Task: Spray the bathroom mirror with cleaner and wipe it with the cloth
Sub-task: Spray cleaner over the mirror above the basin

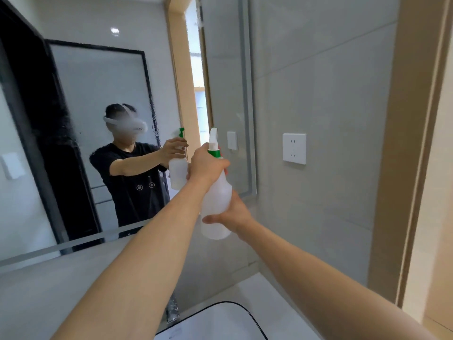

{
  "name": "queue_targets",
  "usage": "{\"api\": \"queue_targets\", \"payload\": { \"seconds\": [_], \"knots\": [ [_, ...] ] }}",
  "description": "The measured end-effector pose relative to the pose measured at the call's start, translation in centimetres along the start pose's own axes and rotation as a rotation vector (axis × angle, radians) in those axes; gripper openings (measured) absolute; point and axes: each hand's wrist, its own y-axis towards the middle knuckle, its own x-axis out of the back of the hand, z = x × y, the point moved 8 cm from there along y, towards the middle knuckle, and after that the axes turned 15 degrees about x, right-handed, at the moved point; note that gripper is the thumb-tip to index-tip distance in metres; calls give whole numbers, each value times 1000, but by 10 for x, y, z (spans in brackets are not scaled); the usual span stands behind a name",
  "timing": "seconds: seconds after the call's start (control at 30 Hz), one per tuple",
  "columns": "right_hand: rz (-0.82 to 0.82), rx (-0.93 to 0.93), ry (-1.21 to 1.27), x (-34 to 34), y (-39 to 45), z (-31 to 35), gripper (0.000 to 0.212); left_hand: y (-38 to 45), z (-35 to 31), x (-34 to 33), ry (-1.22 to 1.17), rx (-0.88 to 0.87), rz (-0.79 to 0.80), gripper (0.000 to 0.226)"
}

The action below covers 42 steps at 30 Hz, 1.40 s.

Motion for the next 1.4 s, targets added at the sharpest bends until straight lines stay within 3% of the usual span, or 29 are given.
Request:
{"api": "queue_targets", "payload": {
  "seconds": [0.23,0.47,0.73,1.17,1.4],
  "knots": [
    [-42,-39,-31,24,-9,-17,98,-2,4,-31,27,13,4,26],
    [-55,-84,-83,41,-18,-36,99,-9,13,-60,49,28,129,33],
    [5,-168,-116,37,-34,-62,103,-7,50,-75,19,123,130,46],
    [11,-304,-92,23,-63,-103,100,-7,106,-86,48,214,81,33],
    [17,-359,-52,17,-81,-121,100,-11,135,-96,-32,294,173,46]
  ]
}}
